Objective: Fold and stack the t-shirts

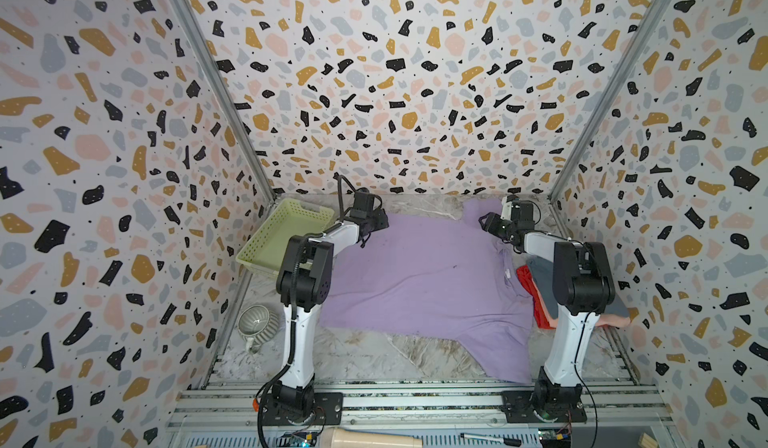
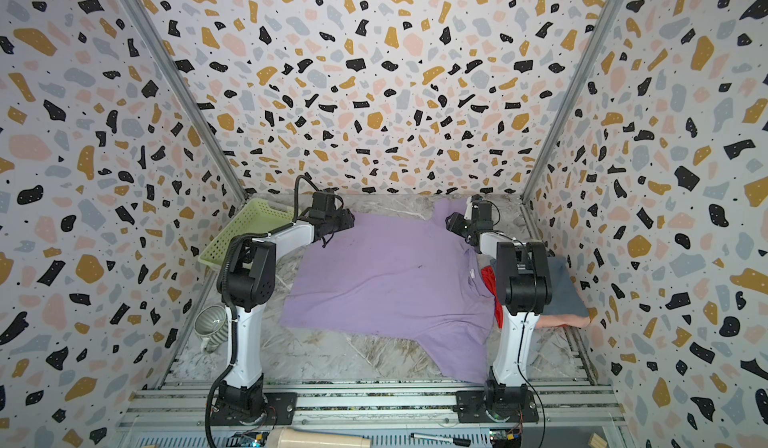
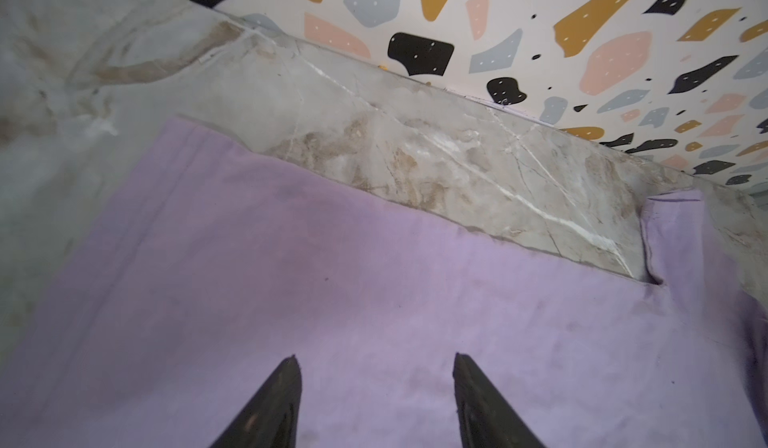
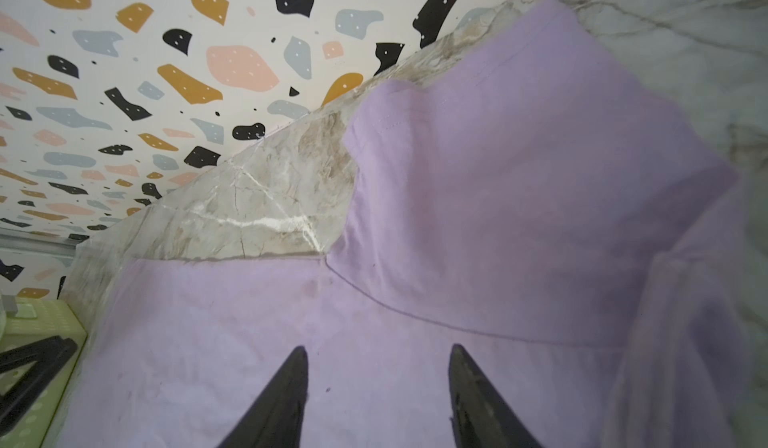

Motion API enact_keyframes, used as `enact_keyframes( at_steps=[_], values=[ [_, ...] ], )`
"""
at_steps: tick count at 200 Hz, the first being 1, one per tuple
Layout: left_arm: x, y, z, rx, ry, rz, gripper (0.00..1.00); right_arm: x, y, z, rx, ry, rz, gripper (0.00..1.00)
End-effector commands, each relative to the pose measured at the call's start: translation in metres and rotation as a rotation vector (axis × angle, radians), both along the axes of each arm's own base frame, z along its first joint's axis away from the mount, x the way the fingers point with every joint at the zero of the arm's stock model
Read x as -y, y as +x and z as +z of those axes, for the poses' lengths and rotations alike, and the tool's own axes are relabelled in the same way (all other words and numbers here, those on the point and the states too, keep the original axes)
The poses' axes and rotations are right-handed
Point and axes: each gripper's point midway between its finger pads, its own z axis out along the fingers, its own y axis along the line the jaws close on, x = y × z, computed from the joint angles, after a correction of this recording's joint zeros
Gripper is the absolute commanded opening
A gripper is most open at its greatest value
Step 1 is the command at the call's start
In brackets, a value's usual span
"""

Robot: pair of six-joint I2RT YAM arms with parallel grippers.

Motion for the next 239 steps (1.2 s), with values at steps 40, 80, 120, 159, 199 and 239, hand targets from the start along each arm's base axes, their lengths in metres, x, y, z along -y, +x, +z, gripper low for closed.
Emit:
enact_keyframes(
  at_steps=[40, 80, 120, 159, 199, 239],
  values=[
    [-0.037, -0.025, -0.051, -0.149, -0.032, 0.088, 0.58, -0.021, -0.008, -0.021, -0.077, 0.05, 0.103, 0.54],
    [-0.051, -0.072, -0.071, -0.223, -0.006, 0.101, 0.57, -0.024, -0.044, -0.048, -0.157, 0.032, 0.133, 0.54],
    [-0.056, -0.078, -0.032, -0.132, 0.018, 0.074, 0.58, -0.023, -0.045, -0.035, -0.125, 0.053, 0.171, 0.55],
    [-0.084, -0.03, 0.012, -0.031, 0.178, 0.12, 0.6, 0.01, -0.023, 0.034, 0.086, -0.062, -0.009, 0.62],
    [-0.1, 0.024, 0.0, -0.068, 0.232, 0.162, 0.61, 0.017, 0.023, 0.066, 0.18, -0.082, 0.004, 0.67],
    [-0.107, 0.039, -0.014, -0.061, 0.227, 0.203, 0.61, 0.023, 0.061, 0.08, 0.291, -0.157, 0.045, 0.7]
  ],
)
